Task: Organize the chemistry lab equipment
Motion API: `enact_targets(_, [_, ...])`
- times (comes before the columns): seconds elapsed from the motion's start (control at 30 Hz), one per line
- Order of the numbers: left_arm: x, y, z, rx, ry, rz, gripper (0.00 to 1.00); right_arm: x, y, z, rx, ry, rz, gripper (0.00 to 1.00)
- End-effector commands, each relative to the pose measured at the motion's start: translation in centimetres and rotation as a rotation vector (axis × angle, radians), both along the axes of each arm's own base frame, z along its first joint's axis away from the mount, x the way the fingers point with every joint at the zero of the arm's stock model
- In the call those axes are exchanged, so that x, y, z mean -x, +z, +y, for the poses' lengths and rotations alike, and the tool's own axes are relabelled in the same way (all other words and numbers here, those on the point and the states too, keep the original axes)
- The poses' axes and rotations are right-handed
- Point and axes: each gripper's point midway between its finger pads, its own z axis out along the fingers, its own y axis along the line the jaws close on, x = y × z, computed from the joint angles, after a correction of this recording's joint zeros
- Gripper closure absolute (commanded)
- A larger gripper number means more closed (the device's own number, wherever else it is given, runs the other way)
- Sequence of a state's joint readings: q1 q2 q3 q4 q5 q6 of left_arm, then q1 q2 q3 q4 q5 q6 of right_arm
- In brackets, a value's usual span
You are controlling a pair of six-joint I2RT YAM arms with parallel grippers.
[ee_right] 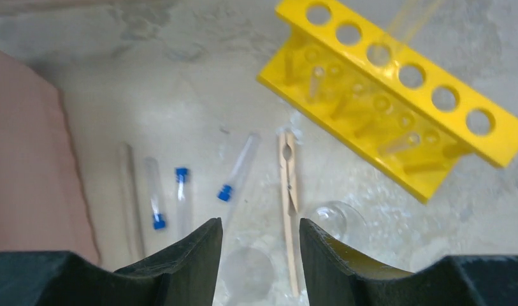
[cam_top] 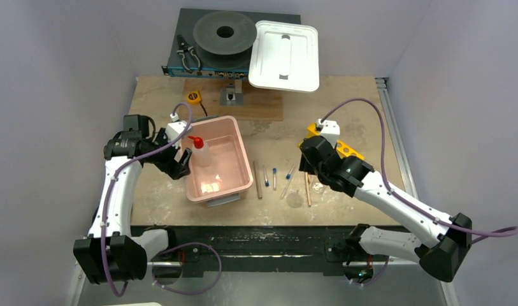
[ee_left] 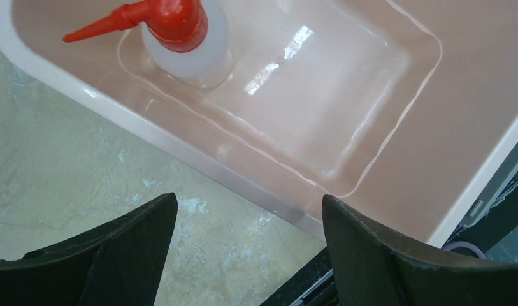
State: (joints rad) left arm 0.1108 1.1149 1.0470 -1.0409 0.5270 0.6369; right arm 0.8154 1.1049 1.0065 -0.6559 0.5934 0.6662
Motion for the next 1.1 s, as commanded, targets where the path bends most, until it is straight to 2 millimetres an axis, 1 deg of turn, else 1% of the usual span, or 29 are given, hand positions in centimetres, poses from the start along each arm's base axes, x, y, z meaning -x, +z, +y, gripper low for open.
enact_targets(0.0, [-0.9,2.1,-0.1,0.020,0.021,-0.032,0.15,2.8,-4.5,-2.7,0.022,-0.087,0.147,0.52])
enact_targets(0.17, [-1.1,2.1,0.1,0.017,0.036,-0.034,0.12,3.4,-7.8,-3.8,0.062,-0.141,0.202,0.51])
enact_targets(0.33, [-0.9,1.8,0.3,-0.001,0.029,-0.032,0.12,2.9,-9.8,-4.0,0.071,-0.170,0.217,0.52])
enact_targets(0.53, [-0.7,1.3,0.5,-0.013,0.022,-0.025,0.12,1.7,-11.9,-4.9,0.107,-0.207,0.227,0.62])
enact_targets(0.6, [-0.7,1.2,0.5,-0.016,0.021,-0.024,0.12,1.1,-12.1,-4.8,0.108,-0.208,0.224,0.64])
enact_targets(0.77, [-0.7,1.0,0.7,-0.028,0.020,-0.026,0.12,0.0,-12.9,-5.1,0.150,-0.225,0.230,0.80])
enact_targets(0.83, [-0.7,1.0,0.8,-0.037,0.019,-0.033,0.12,-0.3,-12.9,-5.2,0.164,-0.236,0.224,0.90])
enact_targets(0.87, [-0.7,1.0,0.8,-0.038,0.018,-0.034,0.12,-0.4,-12.7,-5.5,0.171,-0.247,0.220,0.97])
enact_targets(0.9, [-0.7,0.9,0.9,-0.042,0.015,-0.035,0.12,-0.5,-12.5,-5.7,0.178,-0.257,0.212,1.00])
enact_targets(0.97, [-0.6,0.8,0.9,-0.044,0.013,-0.035,0.12,-0.6,-11.5,-6.2,0.183,-0.280,0.188,1.00])
enact_targets(1.07, [-0.7,0.8,0.9,-0.045,0.017,-0.037,0.12,-0.9,-8.6,-7.2,0.188,-0.313,0.117,1.00])
